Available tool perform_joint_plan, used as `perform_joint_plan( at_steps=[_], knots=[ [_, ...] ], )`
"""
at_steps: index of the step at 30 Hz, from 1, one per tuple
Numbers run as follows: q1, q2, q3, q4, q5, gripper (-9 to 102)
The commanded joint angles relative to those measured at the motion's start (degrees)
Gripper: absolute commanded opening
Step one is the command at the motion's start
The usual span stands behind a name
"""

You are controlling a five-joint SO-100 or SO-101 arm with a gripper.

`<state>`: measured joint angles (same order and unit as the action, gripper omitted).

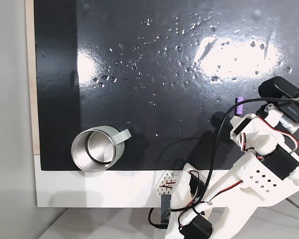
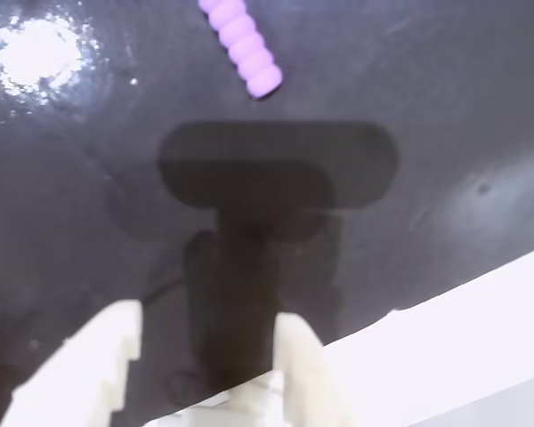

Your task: Grasp a pengrip and put it in the cup.

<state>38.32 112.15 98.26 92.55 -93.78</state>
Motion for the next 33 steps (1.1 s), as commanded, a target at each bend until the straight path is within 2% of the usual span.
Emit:
perform_joint_plan(
  at_steps=[1, 9, 23, 33],
  knots=[
    [1.8, -2.5, -4.9, -3.1, -5.9, 21],
    [3.3, -9.8, -6.0, -12.5, -13.1, 21],
    [1.0, -18.0, 6.3, -37.6, -6.8, 24],
    [-2.8, -18.4, 12.7, -40.8, -3.1, 26]
  ],
)
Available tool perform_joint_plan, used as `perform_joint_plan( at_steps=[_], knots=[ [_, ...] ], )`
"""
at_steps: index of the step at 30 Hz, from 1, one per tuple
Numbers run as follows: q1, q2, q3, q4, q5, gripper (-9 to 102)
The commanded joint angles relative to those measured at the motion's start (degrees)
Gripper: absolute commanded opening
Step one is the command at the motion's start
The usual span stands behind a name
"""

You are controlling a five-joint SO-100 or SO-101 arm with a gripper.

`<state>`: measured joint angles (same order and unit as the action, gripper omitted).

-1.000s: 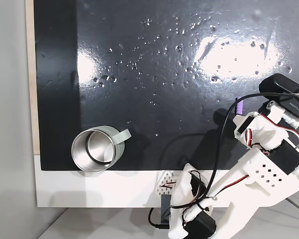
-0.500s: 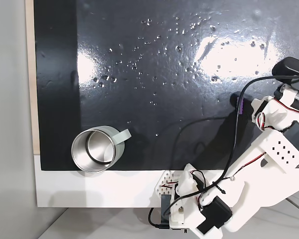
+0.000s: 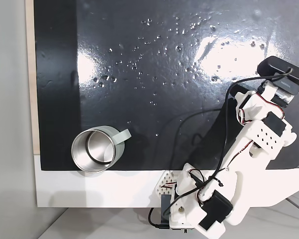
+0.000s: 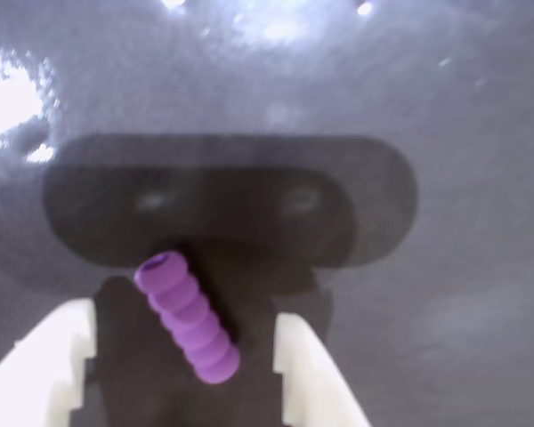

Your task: Grasp a pengrip and put it in the cup.

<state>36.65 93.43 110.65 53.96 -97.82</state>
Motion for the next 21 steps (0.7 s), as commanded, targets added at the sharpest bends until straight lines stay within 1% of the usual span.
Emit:
perform_joint_plan(
  at_steps=[1, 3, 7, 14, 21],
  knots=[
    [-1.4, 0.6, 1.1, -2.5, 0.9, 26],
    [-1.5, 1.3, 3.4, -3.9, -0.1, 26],
    [-1.4, 2.6, 9.8, -9.5, -2.1, 26],
    [-1.2, 3.3, 13.2, -11.4, -3.7, 26],
    [-1.4, 2.7, 14.0, -13.4, -3.5, 17]
  ],
)
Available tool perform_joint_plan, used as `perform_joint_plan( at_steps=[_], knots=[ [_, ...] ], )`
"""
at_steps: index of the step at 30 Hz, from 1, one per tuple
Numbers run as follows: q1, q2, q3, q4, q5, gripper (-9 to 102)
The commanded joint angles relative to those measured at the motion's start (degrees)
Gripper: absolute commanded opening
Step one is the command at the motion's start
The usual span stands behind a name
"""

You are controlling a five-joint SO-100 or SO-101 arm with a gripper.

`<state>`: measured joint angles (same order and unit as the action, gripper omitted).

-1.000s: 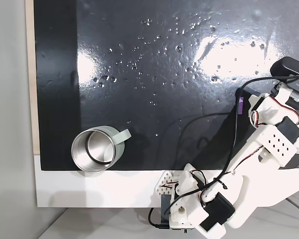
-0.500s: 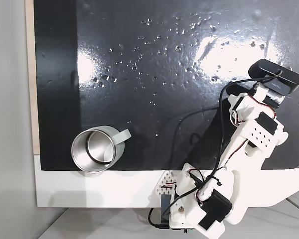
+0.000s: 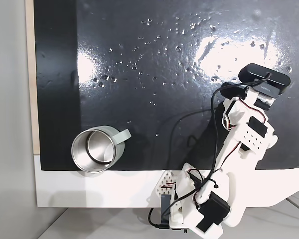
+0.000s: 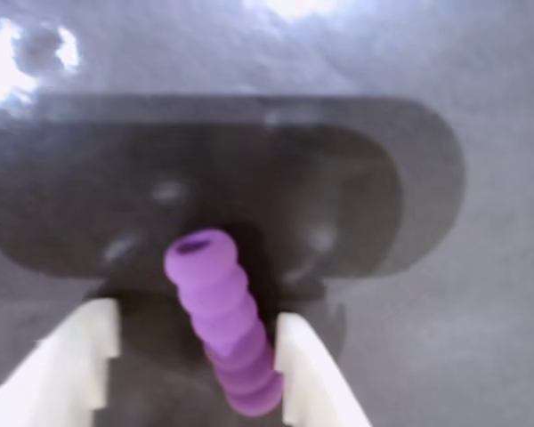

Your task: Grasp a pengrip and put it in the cup.

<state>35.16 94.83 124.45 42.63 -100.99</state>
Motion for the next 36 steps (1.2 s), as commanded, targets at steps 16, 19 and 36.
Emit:
perform_joint_plan(
  at_steps=[16, 19, 36],
  knots=[
    [-1.2, 3.3, -0.2, -0.9, 3.2, 2],
    [-2.9, 4.6, -5.4, 6.7, 7.4, 0],
    [-22.0, 21.8, -12.4, 27.0, 36.2, 0]
  ],
)
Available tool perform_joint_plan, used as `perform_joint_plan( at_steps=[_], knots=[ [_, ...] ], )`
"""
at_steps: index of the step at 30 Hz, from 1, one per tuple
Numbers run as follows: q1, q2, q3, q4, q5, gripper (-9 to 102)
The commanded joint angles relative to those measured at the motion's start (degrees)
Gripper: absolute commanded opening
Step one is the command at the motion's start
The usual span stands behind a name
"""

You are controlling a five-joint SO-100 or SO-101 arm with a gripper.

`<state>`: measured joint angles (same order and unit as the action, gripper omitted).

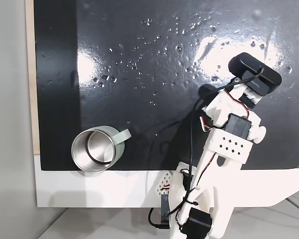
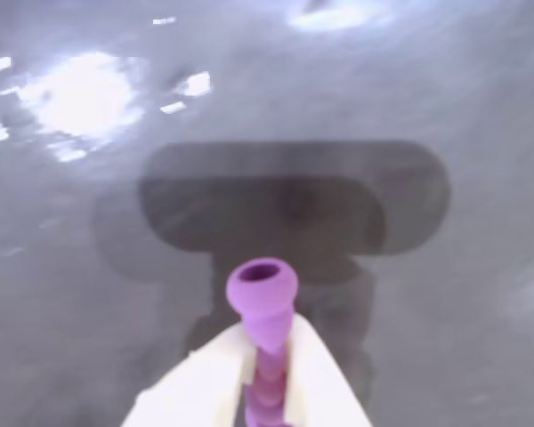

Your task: Grasp a pengrip and put it in the cup.

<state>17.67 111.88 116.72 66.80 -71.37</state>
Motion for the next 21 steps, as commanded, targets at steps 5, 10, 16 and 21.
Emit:
perform_joint_plan(
  at_steps=[5, 10, 16, 21],
  knots=[
    [-15.3, 8.9, -8.8, 11.5, 19.0, 0],
    [-27.2, 10.0, -14.2, 19.9, 30.6, 0],
    [-41.3, 6.9, -21.3, 26.5, 42.8, 0],
    [-51.3, 4.8, -24.3, 29.1, 50.5, 0]
  ],
)
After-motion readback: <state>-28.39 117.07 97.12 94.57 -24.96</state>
